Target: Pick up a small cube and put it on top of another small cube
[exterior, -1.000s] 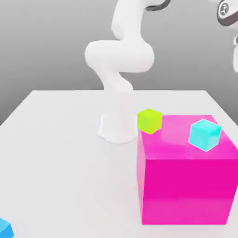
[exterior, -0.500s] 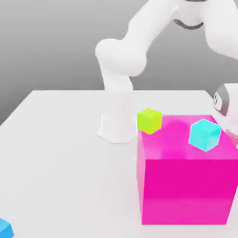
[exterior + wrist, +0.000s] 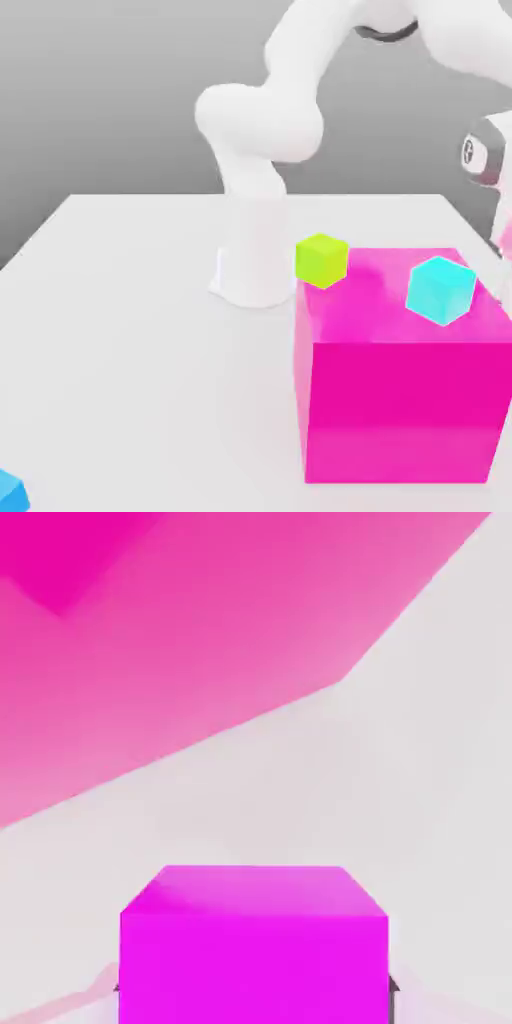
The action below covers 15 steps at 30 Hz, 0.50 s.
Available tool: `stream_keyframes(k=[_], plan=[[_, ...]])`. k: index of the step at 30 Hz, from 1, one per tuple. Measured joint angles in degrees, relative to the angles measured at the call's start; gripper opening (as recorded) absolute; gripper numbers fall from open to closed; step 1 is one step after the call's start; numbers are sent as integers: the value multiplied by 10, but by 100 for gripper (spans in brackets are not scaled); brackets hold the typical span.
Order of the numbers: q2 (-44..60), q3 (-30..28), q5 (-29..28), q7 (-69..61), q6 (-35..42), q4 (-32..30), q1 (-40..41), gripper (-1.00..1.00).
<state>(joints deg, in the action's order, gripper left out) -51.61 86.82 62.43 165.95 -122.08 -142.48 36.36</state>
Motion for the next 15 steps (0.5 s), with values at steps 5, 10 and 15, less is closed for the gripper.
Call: stream_keyframes(k=[5,10,15], plan=[[-84,-152,-32,1,110,-19,-69,-100],[-113,-271,-96,-6,173,-36,-88,-100],[-118,-362,-160,-35,218,-49,-67,-100]])
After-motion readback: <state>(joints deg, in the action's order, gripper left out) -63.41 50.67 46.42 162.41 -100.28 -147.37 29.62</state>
